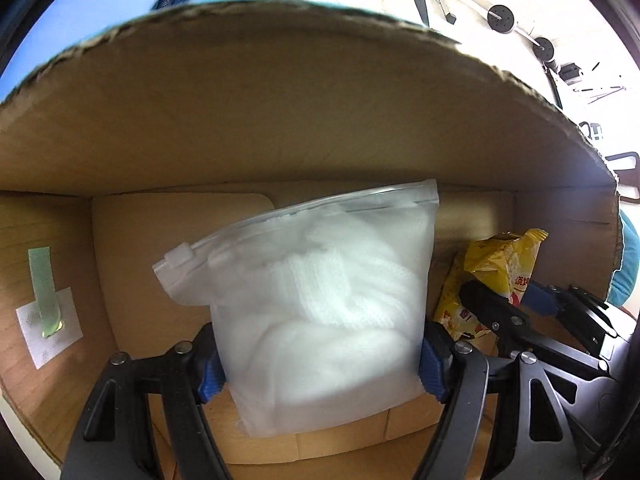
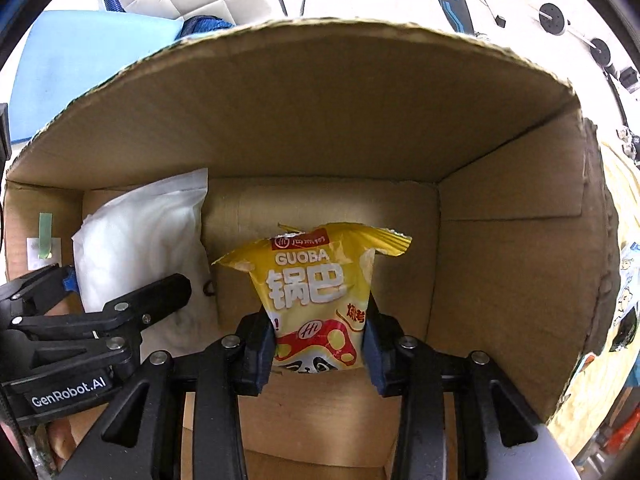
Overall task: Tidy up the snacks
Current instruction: 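Carry both bags over the cardboard box and lower them inside, then open both tools to release the bags and lift out of the box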
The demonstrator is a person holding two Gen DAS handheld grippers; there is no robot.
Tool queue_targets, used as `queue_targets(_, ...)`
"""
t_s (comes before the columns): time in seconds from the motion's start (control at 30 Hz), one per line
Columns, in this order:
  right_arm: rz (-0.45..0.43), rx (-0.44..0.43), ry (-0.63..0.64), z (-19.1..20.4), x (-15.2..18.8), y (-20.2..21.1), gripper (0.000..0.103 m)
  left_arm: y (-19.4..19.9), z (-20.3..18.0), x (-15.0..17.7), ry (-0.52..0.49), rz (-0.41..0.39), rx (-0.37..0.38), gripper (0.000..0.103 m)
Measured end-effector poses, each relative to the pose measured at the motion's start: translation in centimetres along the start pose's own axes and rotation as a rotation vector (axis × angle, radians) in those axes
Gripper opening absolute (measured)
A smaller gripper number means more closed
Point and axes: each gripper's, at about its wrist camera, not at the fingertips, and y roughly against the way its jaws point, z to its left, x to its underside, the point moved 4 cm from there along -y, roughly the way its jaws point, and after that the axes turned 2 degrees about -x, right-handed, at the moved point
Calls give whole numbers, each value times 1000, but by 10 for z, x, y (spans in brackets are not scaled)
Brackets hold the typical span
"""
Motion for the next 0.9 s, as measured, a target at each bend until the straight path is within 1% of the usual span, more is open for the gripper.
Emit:
queue_targets(0.03, 7, -9, 18, 0, -2, -1, 42, 1, 0, 0, -2, 3, -6, 74)
queue_targets(0.1, 6, 5, 30, 2, -1, 1, 44, 5, 5, -3, 8, 1, -15, 74)
queue_targets(0.2, 10, -4, 36, 4, -4, 4, 47, 11, 2, -6, 4, -10, -19, 74)
queue_targets(0.4, 18, -14, 40, 3, -10, 9, 53, 21, -3, 1, -46, -40, -60, 74)
queue_targets(0.47, 17, -9, 45, 3, -11, 12, 53, 14, -1, 6, -55, -42, -59, 74)
queue_targets(0.5, 16, -5, 51, 3, -10, 13, 53, 14, -2, 4, -61, -37, -53, 74)
queue_targets(0.57, 21, -2, 61, 6, -11, 11, 53, 8, -8, 7, -74, -30, -40, 75)
queue_targets(0.6, 24, -4, 65, 6, -3, 11, 54, 3, -5, 5, -78, -29, -37, 76)
queue_targets(0.63, 31, -6, 68, 6, -1, 11, 55, 3, -5, 6, -79, -27, -31, 80)
queue_targets(0.67, 39, -8, 69, 7, -1, 11, 57, 5, -1, 7, -75, -26, -19, 87)
queue_targets(0.7, 46, -12, 74, 10, -3, 10, 64, 6, -1, 7, -71, -31, -10, 90)
queue_targets(0.73, 51, -26, 81, 13, -4, 11, 67, 10, -3, 6, -73, -41, -1, 92)
queue_targets(0.8, 55, -34, 90, 18, -6, 13, 75, 15, -5, 6, -88, -54, -17, 93)
queue_targets(0.87, 53, -26, 96, 22, -7, 15, 77, 23, -6, 6, -97, -77, -45, 94)
queue_targets(0.9, 47, -19, 94, 23, -8, 18, 79, 26, -4, 6, -94, -86, -44, 95)
